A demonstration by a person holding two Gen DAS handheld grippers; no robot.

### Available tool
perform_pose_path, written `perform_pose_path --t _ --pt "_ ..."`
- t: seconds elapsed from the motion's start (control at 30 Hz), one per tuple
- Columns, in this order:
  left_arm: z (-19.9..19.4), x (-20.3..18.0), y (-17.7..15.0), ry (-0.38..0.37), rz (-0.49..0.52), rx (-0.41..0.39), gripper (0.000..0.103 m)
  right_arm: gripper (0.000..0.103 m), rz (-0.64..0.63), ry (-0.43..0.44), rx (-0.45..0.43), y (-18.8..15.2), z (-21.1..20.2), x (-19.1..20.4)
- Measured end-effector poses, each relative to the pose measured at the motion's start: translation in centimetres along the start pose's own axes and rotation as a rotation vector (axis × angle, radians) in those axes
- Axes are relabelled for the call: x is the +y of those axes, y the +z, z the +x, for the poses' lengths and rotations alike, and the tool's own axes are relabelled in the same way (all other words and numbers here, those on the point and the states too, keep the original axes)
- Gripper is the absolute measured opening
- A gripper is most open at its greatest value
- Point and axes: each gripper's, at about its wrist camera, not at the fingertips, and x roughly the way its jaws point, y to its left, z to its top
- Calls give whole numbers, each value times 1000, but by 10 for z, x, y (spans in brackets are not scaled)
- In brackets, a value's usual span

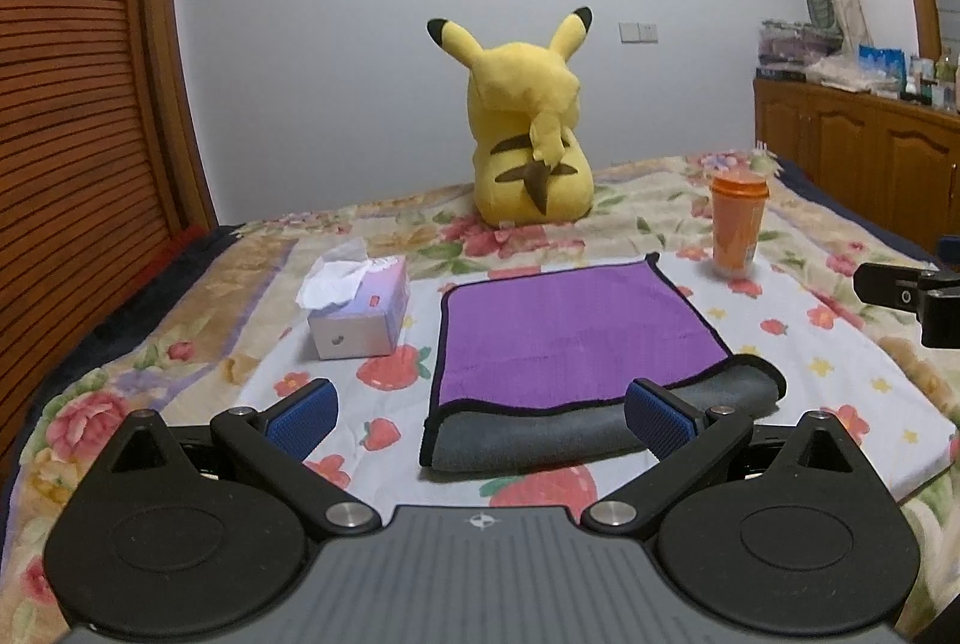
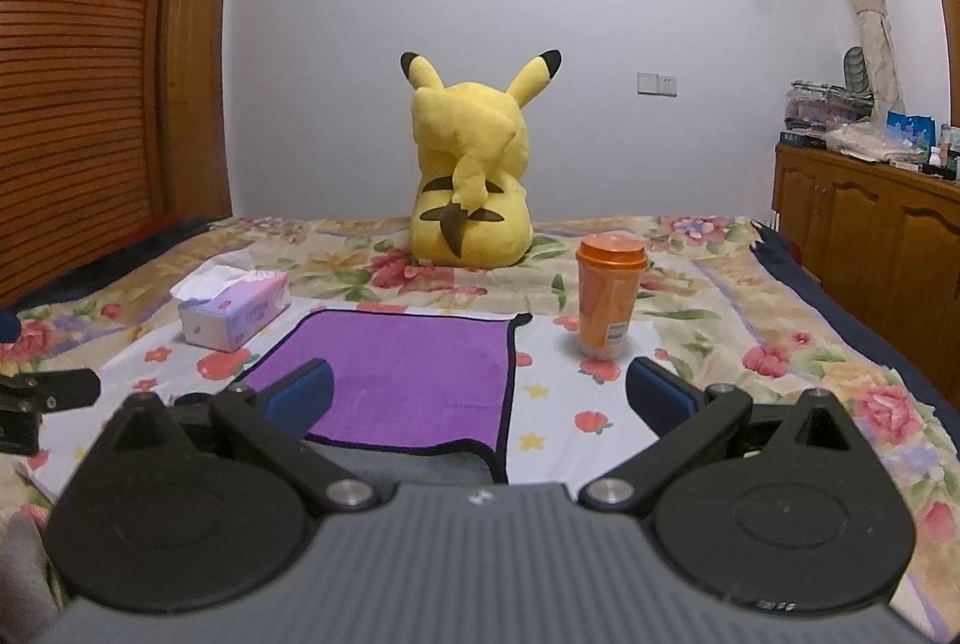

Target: Fold towel

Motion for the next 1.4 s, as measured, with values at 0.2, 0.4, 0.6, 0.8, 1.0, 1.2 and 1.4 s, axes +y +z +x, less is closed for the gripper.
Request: perform_pose_path --t 0.2,0.4,0.6,0.8,1.0,1.2,1.4 --pt "13 -1 1 -1 16 27 103 103 -10 6 27 -1 9 3" --pt "24 0 4 0 21 43 103 103 -22 22 47 0 17 4" --pt "37 3 6 6 18 60 103 103 -40 36 68 1 28 6" --pt "50 4 9 9 23 68 103 103 -54 47 84 2 40 8" --pt "65 7 12 8 19 86 103 103 -62 58 101 3 51 8" --pt "80 8 13 -1 33 111 103 103 -74 75 120 4 64 9" --pt "98 13 12 -12 28 145 103 103 -82 94 158 2 77 10"
